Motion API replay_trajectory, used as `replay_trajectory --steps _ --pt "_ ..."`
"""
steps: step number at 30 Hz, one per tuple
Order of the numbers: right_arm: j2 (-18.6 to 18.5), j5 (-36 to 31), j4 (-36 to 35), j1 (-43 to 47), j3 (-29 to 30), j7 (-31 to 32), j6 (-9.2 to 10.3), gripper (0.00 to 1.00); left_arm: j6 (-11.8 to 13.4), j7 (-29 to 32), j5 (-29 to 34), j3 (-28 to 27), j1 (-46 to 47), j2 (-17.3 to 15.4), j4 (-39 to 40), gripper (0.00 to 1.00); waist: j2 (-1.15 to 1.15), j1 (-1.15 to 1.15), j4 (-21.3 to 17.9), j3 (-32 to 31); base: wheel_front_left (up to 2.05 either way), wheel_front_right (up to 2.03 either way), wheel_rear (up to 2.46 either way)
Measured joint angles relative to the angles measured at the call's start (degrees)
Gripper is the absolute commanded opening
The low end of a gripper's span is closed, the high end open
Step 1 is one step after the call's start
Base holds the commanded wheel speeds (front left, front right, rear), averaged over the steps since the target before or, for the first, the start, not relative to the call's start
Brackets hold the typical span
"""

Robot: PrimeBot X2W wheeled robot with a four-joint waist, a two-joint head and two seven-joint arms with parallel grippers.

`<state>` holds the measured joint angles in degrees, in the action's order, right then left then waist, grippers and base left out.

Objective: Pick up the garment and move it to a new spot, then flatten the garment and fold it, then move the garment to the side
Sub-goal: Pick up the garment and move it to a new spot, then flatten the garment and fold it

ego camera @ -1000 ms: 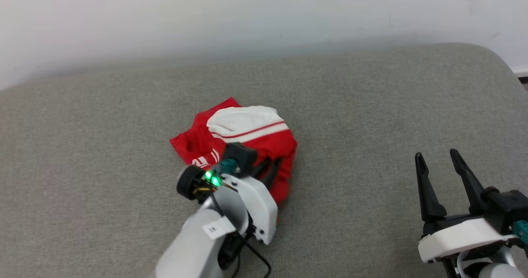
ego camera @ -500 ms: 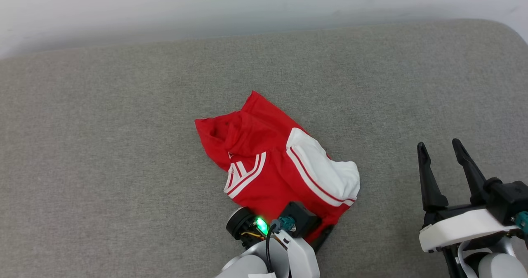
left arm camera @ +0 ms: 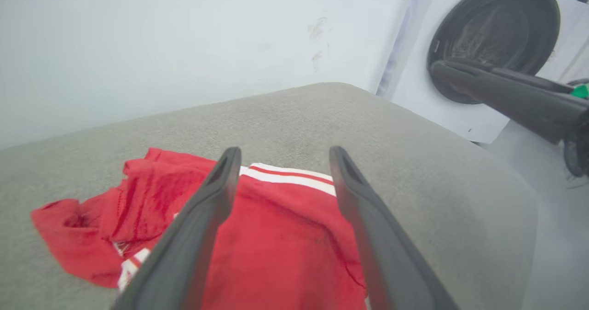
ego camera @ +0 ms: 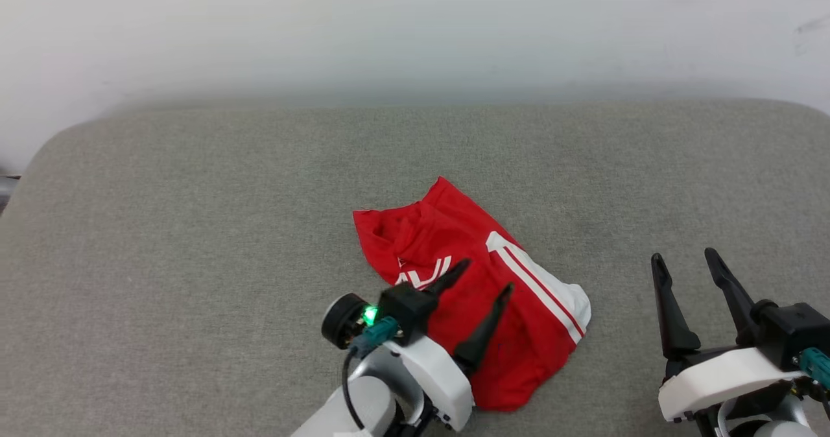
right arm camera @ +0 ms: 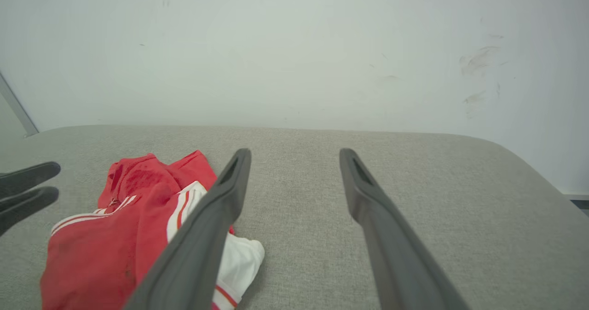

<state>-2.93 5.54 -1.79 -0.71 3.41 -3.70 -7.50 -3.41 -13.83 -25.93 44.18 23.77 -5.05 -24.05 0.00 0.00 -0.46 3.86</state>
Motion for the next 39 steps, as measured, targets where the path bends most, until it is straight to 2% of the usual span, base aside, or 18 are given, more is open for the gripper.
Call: replay_trajectory --steps 8,17,25,34,39 --pt "-0.01 0.15 -0.66 2.71 0.69 1.75 0.00 1.00 6.01 -1.08 -1.14 -9.59 -3.73 -2.63 4.31 1.00 0.00 0.00 2.68 -2.38 0.00 0.00 0.00" --pt "0.00 1.05 -1.18 4.72 0.73 2.64 -0.01 1.00 9.55 -1.23 0.64 -21.05 -11.28 -7.75 9.02 1.00 0.00 -0.01 3.36 -4.59 0.00 0.00 0.00" --pt "0.00 1.53 -1.42 5.85 0.68 3.18 0.00 1.00 9.87 -1.24 1.05 -26.41 -17.29 -9.78 11.05 1.00 0.00 0.00 2.82 -6.04 0.00 0.00 0.00" --pt "0.00 1.53 -2.08 6.49 0.77 3.96 -0.01 1.00 8.93 -1.24 1.36 -26.17 -18.90 -10.21 10.79 1.00 0.00 -0.01 2.90 -6.64 0.00 0.00 0.00" --pt "0.00 2.20 -1.74 6.99 1.87 6.90 0.00 1.00 8.53 -1.24 1.48 -25.99 -18.69 -10.16 10.55 1.00 0.00 0.00 3.43 -6.66 0.00 0.00 0.00"
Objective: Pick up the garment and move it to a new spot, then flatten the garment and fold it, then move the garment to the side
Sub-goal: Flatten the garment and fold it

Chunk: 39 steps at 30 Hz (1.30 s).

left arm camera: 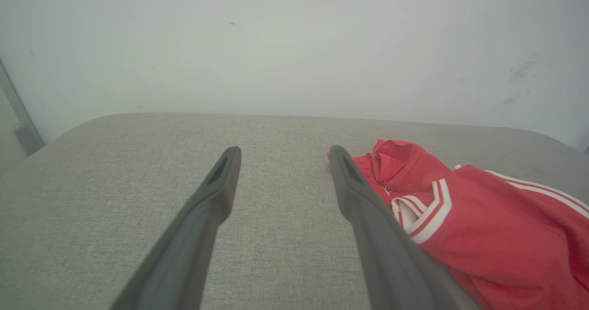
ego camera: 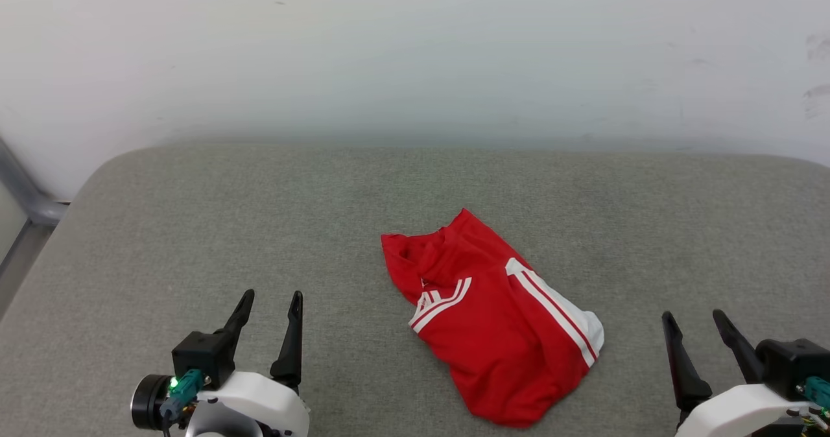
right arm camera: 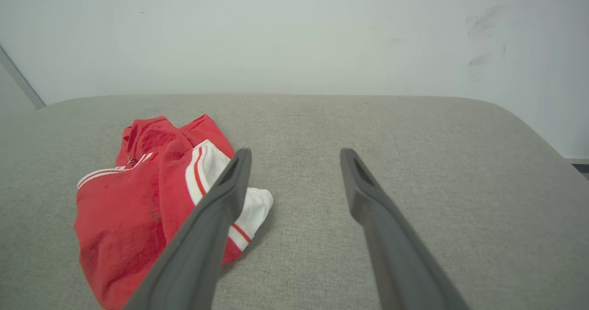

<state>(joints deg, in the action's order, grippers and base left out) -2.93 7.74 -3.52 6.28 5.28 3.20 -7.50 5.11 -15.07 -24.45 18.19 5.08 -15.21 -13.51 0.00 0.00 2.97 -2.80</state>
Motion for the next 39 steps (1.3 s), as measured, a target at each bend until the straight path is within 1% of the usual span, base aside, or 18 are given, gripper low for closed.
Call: replay_trajectory --steps 2,6,9,13,17,22,25,26,27,30,35,37,39 --pt "-0.01 -0.40 0.34 0.16 0.70 2.48 0.00 1.00 -0.09 0.00 0.11 0.15 0.35 0.00 0.09 1.00 0.00 0.00 0.45 0.13 0.00 0.00 0.00" --pt "-0.63 1.55 2.00 -0.22 0.68 10.28 -0.01 1.00 -0.46 0.00 0.56 0.64 1.28 0.41 0.47 1.00 0.00 0.00 1.84 0.58 0.00 0.00 0.00" --pt "-2.97 3.94 2.63 -2.14 -0.55 16.82 0.00 1.00 -0.65 0.00 0.81 0.99 1.71 1.15 0.80 1.00 0.00 0.00 3.25 1.10 0.00 0.00 0.00" --pt "-6.75 6.99 3.00 -5.89 -4.49 24.70 0.00 1.00 -1.10 0.00 1.21 1.42 2.30 2.11 1.37 1.00 0.00 0.00 5.29 2.02 0.00 0.00 0.00" --pt "-10.28 9.58 2.89 -9.92 -9.50 31.27 -0.01 1.00 -1.58 0.00 1.91 1.45 3.14 3.14 1.77 1.00 0.00 0.00 6.97 3.72 0.00 0.00 0.00" --pt "-14.58 11.50 4.86 -13.90 -14.44 37.95 -0.01 1.00 -2.05 0.00 2.78 0.68 3.70 4.01 2.07 1.00 0.00 0.01 8.55 5.76 0.00 0.00 0.00" --pt "-16.21 13.45 6.68 -14.75 -16.63 41.17 0.00 1.00 -2.41 0.00 3.25 0.14 3.98 4.69 2.00 1.00 0.00 0.01 9.10 6.51 0.00 0.00 0.00" --pt "-16.51 13.95 7.11 -15.05 -17.15 41.96 -0.01 0.37 -2.48 0.00 3.45 -0.04 4.04 4.79 1.97 1.00 0.00 0.01 9.14 6.69 0.00 0.00 0.00" --pt "-16.90 14.34 7.42 -15.47 -17.44 42.33 -0.01 0.00 -2.59 0.00 3.61 -0.24 4.05 4.88 1.91 1.00 0.00 0.01 9.11 6.83 0.00 0.00 0.00" --pt "-17.93 15.17 7.73 -16.70 -18.37 43.05 -0.01 0.00 -3.11 0.00 3.86 -0.64 4.06 5.31 1.55 1.00 0.00 0.01 8.78 7.07 0.00 0.00 0.00" --pt "-19.22 15.50 6.71 -19.61 -19.03 41.11 -0.01 0.00 -3.66 0.00 4.65 -1.44 4.18 6.03 0.92 1.00 0.00 0.01 7.57 6.88 0.00 0.00 0.00" --pt "-19.97 14.82 6.00 -20.82 -18.74 40.24 -0.02 0.00 -3.96 0.00 4.80 -1.75 4.28 6.27 0.71 1.00 0.00 0.01 6.91 6.69 0.00 0.00 0.00" --pt "-20.29 14.00 5.26 -22.08 -17.20 39.39 -0.01 0.00 -4.11 0.00 5.14 -2.03 4.28 6.32 0.60 1.00 0.00 0.01 6.14 6.51 0.00 0.00 0.00"
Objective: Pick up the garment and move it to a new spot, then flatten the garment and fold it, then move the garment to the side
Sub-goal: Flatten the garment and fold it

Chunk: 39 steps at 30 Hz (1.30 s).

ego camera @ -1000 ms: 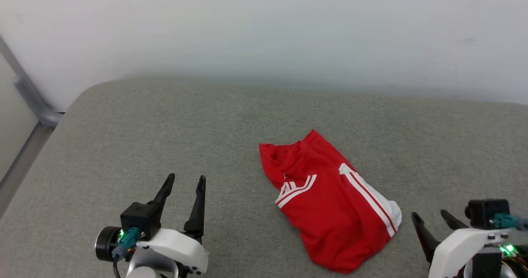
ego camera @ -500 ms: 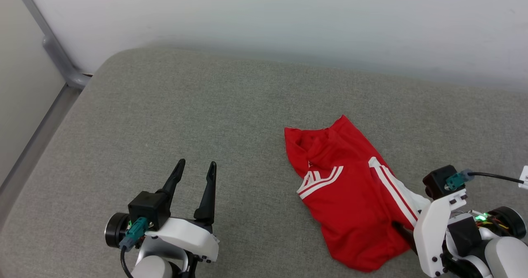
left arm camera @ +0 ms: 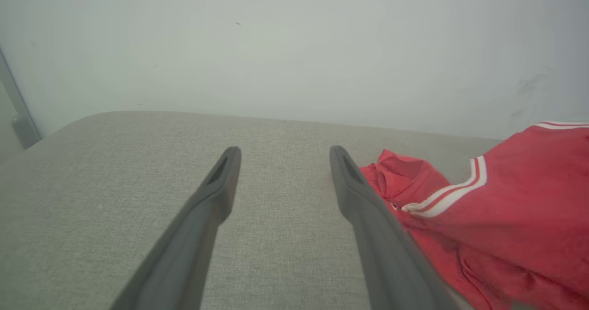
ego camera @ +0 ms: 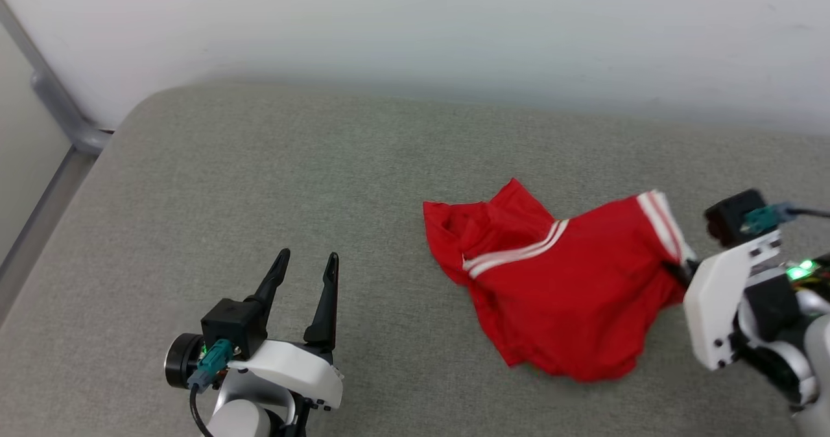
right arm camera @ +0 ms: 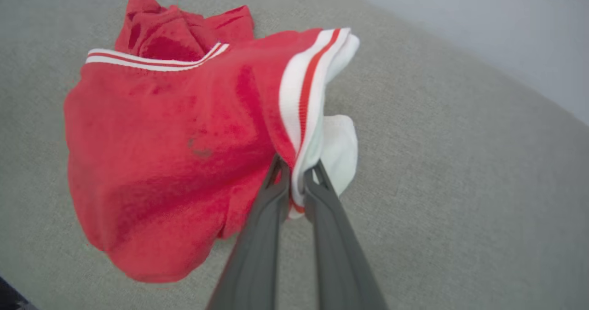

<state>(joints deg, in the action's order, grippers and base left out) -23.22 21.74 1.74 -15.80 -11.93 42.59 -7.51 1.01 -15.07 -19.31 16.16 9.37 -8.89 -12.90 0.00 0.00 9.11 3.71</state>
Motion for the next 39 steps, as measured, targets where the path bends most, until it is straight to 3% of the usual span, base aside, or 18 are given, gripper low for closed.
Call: replay_trajectory --steps 4,8,15,21,22,23,24,32,39 --pt "0.09 -3.08 -0.82 -0.22 6.28 -1.41 -0.01 0.00 -0.26 0.00 0.48 -0.53 -0.08 0.21 -0.27 1.00 0.00 0.00 -1.51 -0.45 0.00 0.00 0.00" --pt "2.47 -5.41 -0.54 4.85 15.57 -2.33 -0.01 0.00 -0.51 0.00 0.59 -1.05 -0.26 0.57 -0.37 1.00 0.00 0.00 -2.62 -0.53 0.00 0.00 0.00" --pt "11.12 -8.32 3.81 16.13 30.00 -4.35 0.00 0.00 -0.97 0.00 1.09 -1.56 -0.28 0.87 -1.26 1.00 0.00 0.00 -4.09 0.09 0.00 0.00 0.00" --pt "17.56 -9.75 7.94 21.06 34.61 -6.22 0.00 0.00 -1.20 0.00 1.35 -1.77 -0.28 0.83 -2.29 1.00 0.00 0.00 -4.58 0.10 0.00 0.00 0.00" --pt "17.98 -9.61 8.90 21.08 34.74 -7.31 0.00 0.27 -1.21 0.00 1.42 -1.76 -0.29 0.85 -2.41 1.00 0.00 -0.01 -4.56 0.07 0.00 0.00 0.00" --pt "18.23 -9.58 9.31 21.07 34.75 -8.87 0.00 0.82 -1.25 0.00 1.42 -1.77 -0.29 0.83 -2.57 1.00 0.00 0.00 -4.54 0.01 0.00 0.00 0.00" --pt "18.59 -9.31 9.50 20.91 35.15 -11.12 0.00 1.00 -1.25 0.00 1.42 -1.81 -0.29 0.83 -2.72 1.00 0.00 -0.01 -4.53 -0.11 0.00 0.00 0.00" --pt "19.74 -10.85 7.36 18.95 35.85 -32.17 0.01 1.00 -0.97 0.00 0.96 -2.27 -2.13 0.52 -3.79 1.00 0.00 -0.01 -4.44 -2.48 0.00 0.00 0.00" --pt "20.13 -13.03 3.34 18.95 29.28 -42.23 0.01 1.00 -0.32 0.01 0.35 -2.55 -4.11 0.15 -3.91 1.00 0.00 -0.01 -4.73 -4.99 0.00 0.00 0.00"
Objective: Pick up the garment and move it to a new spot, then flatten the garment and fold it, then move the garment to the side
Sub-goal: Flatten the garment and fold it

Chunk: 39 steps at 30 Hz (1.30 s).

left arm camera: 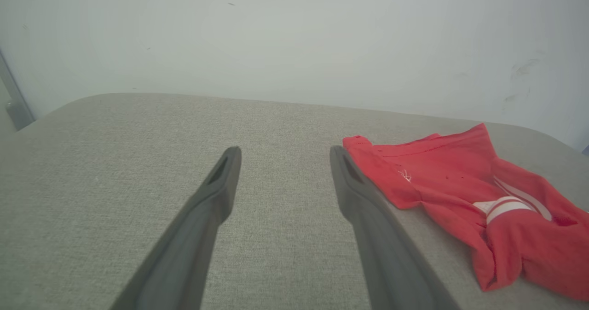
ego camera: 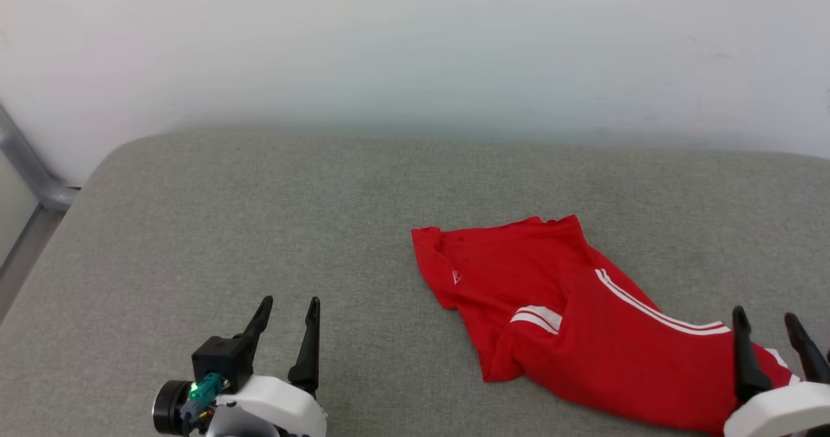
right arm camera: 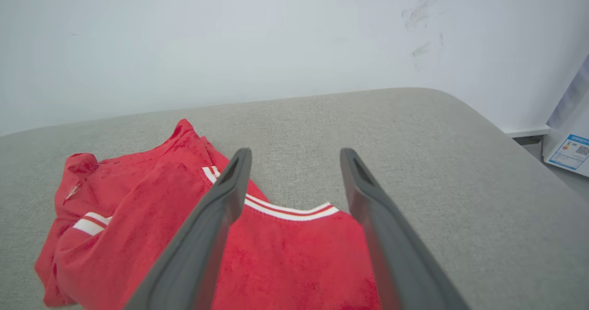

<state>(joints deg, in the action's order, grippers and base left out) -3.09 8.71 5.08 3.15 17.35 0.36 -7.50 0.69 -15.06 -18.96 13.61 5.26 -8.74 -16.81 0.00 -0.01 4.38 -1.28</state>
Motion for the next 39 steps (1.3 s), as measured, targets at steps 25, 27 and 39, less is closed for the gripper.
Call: replay_trajectory --steps 25,27,39 --pt "0.14 -2.82 -12.79 7.14 -12.49 1.77 0.00 1.00 1.67 5.70 0.57 1.82 0.00 -2.92 1.85 1.00 0.00 0.00 -3.07 -2.26 0.00 0.00 0.00" --pt "0.14 -2.81 -13.07 7.12 -12.41 1.99 0.00 1.00 0.63 8.43 0.84 3.58 2.00 -2.47 1.88 1.00 0.00 0.01 -3.12 -1.91 0.00 0.00 0.00" --pt "0.14 -2.80 -14.27 5.53 -12.79 3.78 0.00 1.00 -6.77 26.86 -1.79 15.06 17.17 2.97 -1.86 1.00 0.00 0.01 -5.29 2.49 0.00 0.00 0.00"
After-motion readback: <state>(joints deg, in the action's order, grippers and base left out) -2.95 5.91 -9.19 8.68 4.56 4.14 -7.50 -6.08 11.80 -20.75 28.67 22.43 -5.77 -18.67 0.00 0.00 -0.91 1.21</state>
